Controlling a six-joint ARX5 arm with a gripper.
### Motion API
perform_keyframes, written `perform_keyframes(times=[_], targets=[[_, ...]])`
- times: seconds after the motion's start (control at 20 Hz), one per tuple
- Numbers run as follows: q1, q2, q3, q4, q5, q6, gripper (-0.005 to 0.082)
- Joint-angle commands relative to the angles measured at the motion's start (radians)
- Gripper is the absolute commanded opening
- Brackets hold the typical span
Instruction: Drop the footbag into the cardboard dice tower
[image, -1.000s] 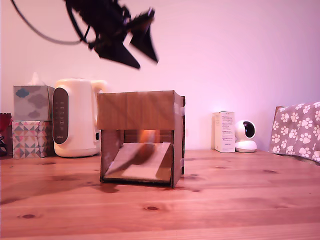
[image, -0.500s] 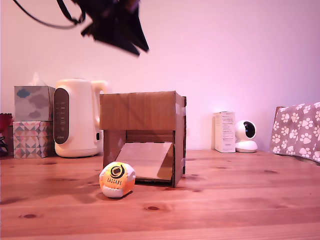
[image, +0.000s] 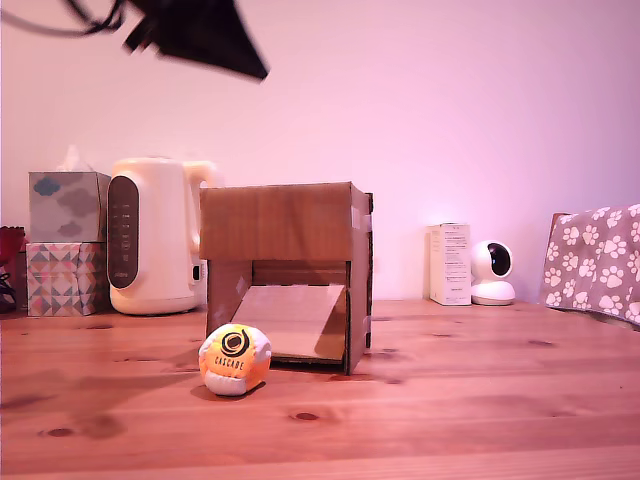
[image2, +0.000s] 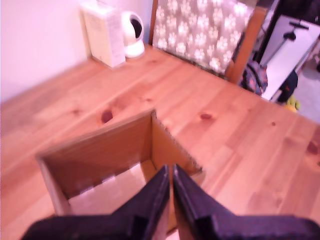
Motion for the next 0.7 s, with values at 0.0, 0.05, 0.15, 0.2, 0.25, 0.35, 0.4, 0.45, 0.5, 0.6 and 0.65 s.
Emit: perform_keyframes(times=[0.0, 0.05, 0.15, 0.2, 0.25, 0.35, 0.4, 0.45, 0.5, 0.6, 0.65], targets=[[0.01, -0.063, -0.092, 0.074, 0.007, -0.023, -0.0024], [0.02, -0.098, -0.15, 0.113, 0.006, -0.031, -0.0024], [0.045, -0.166, -0.261, 0.189, 0.005, -0.057, -0.0024], [0.061, -0.197, -0.313, 0.222, 0.005, -0.067, -0.0024], [0.08, -0.23, -0.368, 0.253, 0.004, -0.074, -0.0024], [0.122, -0.297, -0.471, 0.301, 0.001, -0.092, -0.0024], [0.148, -0.333, -0.52, 0.316, 0.001, -0.103, -0.0024], [0.169, -0.369, -0.566, 0.326, 0.001, -0.113, -0.0024], [0.189, -0.407, -0.61, 0.334, -0.001, -0.129, -0.0024], [0.227, -0.5, -0.698, 0.336, -0.006, -0.153, -0.0024], [0.24, -0.551, -0.736, 0.335, -0.015, -0.164, -0.0024]])
